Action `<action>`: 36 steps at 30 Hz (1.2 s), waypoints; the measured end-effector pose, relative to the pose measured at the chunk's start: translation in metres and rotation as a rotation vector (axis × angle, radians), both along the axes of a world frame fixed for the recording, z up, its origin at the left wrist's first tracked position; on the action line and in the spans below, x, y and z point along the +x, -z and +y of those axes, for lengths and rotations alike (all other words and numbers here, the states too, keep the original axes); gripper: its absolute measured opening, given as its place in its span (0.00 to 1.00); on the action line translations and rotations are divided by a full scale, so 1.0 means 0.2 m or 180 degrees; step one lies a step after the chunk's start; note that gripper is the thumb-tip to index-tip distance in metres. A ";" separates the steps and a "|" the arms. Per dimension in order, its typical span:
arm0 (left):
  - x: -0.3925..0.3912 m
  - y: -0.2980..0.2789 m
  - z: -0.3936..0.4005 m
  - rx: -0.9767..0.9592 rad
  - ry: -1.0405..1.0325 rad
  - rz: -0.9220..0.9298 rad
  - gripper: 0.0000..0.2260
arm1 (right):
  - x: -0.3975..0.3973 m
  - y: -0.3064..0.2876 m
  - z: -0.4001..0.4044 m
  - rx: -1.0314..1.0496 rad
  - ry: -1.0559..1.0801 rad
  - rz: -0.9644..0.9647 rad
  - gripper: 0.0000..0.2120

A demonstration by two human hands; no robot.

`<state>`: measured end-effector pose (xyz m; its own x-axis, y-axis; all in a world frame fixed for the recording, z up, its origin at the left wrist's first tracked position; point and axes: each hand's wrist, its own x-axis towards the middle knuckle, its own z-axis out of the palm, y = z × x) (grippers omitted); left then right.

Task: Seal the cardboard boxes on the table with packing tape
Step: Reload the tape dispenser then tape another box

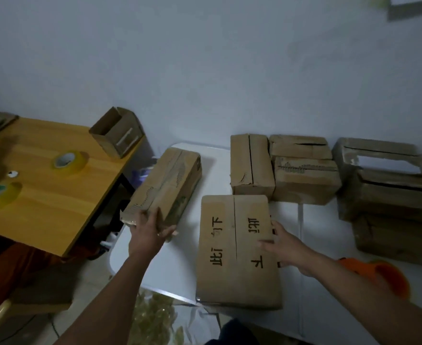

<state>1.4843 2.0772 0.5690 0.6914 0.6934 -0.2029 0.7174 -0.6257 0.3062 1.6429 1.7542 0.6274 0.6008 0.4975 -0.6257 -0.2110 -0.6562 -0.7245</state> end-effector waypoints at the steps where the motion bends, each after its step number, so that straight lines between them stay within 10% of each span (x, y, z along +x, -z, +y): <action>1: 0.07 -0.02 0.02 -0.0027 0.0123 0.0110 0.40 | 0.00 -0.01 0.01 -0.0033 0.0023 0.0024 0.35; 5: 0.26 -0.05 0.12 0.0083 0.0662 0.0493 0.45 | 0.02 -0.03 0.02 -0.0179 0.0112 0.0083 0.35; 12: 0.42 -0.05 0.15 0.0373 0.0518 0.0205 0.21 | 0.06 0.00 0.04 -0.0143 0.0280 0.0099 0.34; 21: 0.57 0.02 0.15 0.0671 0.0015 0.0368 0.18 | 0.10 0.06 0.04 -0.0251 0.0351 0.0182 0.28; 26: 0.62 -0.10 0.19 0.0339 0.0797 0.0878 0.22 | 0.10 0.04 0.05 -0.0271 0.0231 0.0391 0.30; 36: 0.26 -0.25 0.00 0.0449 0.0397 -0.0422 0.23 | -0.03 -0.03 0.35 0.0215 -0.0089 0.1185 0.09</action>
<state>1.5360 2.0776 0.6182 0.7877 0.6160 -0.0117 0.5912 -0.7503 0.2958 1.6368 1.8250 0.6341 0.3242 0.5580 -0.7639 -0.4505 -0.6189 -0.6434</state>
